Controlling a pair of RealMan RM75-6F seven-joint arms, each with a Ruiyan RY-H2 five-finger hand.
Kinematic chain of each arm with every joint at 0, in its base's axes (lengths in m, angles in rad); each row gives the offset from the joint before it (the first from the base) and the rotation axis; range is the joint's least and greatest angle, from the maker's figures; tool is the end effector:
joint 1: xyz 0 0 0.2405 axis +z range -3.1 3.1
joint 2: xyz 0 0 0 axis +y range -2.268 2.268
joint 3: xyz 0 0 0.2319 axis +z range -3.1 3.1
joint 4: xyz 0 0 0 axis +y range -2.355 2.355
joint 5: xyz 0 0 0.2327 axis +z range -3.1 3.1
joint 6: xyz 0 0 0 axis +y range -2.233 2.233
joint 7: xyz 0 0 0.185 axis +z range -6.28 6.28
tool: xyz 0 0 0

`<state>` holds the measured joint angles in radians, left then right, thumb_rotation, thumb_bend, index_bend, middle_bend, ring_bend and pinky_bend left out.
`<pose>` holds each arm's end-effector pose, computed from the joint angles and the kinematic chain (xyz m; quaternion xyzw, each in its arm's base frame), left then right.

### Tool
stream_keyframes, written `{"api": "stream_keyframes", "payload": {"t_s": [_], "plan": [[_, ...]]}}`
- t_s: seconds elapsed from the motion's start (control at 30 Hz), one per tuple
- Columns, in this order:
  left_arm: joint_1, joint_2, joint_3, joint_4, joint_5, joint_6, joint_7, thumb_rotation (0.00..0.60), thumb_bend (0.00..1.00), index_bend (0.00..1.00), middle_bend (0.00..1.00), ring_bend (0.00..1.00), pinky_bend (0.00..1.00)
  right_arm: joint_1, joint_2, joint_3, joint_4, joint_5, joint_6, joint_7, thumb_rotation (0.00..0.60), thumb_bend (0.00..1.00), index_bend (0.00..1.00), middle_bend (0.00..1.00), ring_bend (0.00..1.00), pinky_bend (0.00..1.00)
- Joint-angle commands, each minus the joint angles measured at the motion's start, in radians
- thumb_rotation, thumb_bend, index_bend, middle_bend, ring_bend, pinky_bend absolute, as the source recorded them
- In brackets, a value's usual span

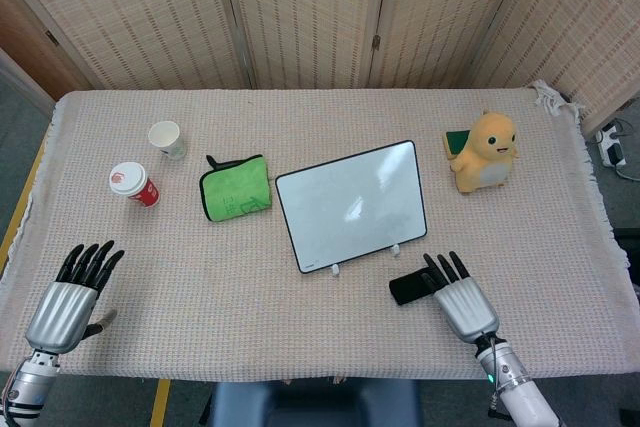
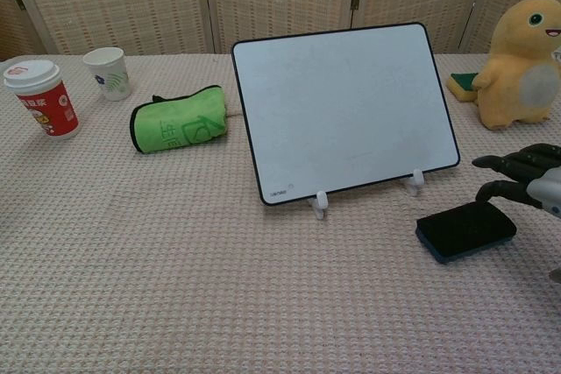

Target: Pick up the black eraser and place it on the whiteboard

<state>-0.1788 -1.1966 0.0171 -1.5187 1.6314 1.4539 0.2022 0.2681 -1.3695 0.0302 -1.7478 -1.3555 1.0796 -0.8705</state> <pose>-0.2752 0.2317 0.0863 -0.7032 -0.2809 -0.3465 0.5536 -0.2145 -0.2342 -0.0273 0.8070 -0.2635 0.1888 0.4937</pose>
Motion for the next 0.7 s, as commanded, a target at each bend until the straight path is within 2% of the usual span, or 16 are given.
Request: {"api": "stream_keyframes", "payload": {"t_s": [0.03,0.7], "plan": [[0.0,0.001,0.0,-0.001,0.002,0.002,-0.004,0.6,0.24,0.0,0.0,0.0,0.0,0.029,-0.032,0.017,0.007,0.042,-0.018,-0.03,0.6,0.25,0.23,0.0,0.0,0.0],[0.003,0.004,0.001,-0.002,0.007,0.005,-0.011,0.6,0.24,0.0,0.0,0.0,0.0,0.125,-0.085,0.027,0.013,0.189,-0.015,-0.074,0.6,0.25,0.28,0.0,0.0,0.0]]}}
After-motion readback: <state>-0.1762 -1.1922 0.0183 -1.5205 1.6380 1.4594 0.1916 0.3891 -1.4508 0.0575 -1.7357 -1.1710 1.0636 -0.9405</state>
